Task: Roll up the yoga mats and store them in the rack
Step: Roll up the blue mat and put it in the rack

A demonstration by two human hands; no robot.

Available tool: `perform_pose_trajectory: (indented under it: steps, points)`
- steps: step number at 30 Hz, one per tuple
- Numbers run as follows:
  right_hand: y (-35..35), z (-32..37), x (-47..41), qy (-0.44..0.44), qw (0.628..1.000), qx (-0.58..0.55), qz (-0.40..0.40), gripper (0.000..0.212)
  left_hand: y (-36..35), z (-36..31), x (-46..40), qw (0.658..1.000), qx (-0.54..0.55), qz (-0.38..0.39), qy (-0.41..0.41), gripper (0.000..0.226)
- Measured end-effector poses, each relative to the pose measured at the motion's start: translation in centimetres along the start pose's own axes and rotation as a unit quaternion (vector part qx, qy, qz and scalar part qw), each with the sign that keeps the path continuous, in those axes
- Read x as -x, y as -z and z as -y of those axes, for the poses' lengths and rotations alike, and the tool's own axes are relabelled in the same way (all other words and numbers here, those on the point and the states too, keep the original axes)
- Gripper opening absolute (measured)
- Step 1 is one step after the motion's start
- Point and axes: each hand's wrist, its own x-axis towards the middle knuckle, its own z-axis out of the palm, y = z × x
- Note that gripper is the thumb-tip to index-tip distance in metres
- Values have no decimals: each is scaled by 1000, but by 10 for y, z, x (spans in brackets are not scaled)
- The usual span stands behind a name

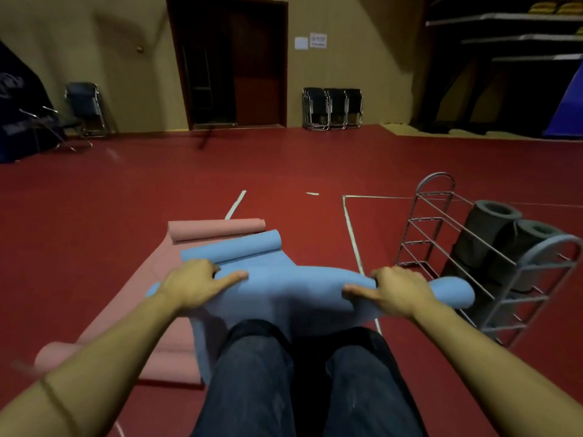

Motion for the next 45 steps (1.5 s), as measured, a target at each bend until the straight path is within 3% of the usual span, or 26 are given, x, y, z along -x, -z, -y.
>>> perform_pose_trajectory:
  steps: [5, 8, 11, 13, 15, 17, 21, 24, 27, 31, 35, 41, 45]
  points:
    - [3, -5, -10, 13, 999, 15, 42, 97, -1, 1, -13, 998, -43, 46, -17, 106]
    - [-16, -10, -6, 6, 997, -36, 74, 96, -22, 6, -8, 995, 3, 97, -8, 84]
    - [-30, -13, 6, 22, 992, -73, 100, 70, -45, 6, 9, 989, 57, 124, -54, 56]
    - [-35, -14, 14, 37, 992, -71, 97, 63, -57, 6, 20, 987, 63, 78, -125, 59]
    - [-37, -16, 21, 52, 994, -60, 76, 74, -71, 5, 30, 983, 44, 3, -176, 66]
    - [-41, -20, 25, 62, 995, -71, 46, 81, -82, -1, 39, 981, 11, -58, -186, 71]
    - [-47, -18, 33, 68, 993, -92, 17, 58, -92, -19, 55, 972, -25, -153, -175, 69]
    - [-49, -15, 38, 49, 993, -105, -7, 59, -94, -23, 65, 979, -14, -136, -149, 62]
    - [-48, -10, 42, 29, 995, -98, -15, 61, -94, -24, 72, 985, -17, -88, -148, 77]
    - [-38, -7, 33, 7, 993, -111, -43, 66, -73, -23, 55, 976, -33, -151, -156, 75]
    - [-7, -2, 12, -6, 988, -117, -106, 52, -31, -29, 20, 965, -41, -200, -165, 68]
    - [45, 3, -10, -9, 972, -108, -209, 58, 35, -40, -12, 936, -62, -280, -205, 57]
    - [71, 8, -9, 1, 964, -121, -236, 59, 71, -40, -11, 925, -40, -270, -264, 69]
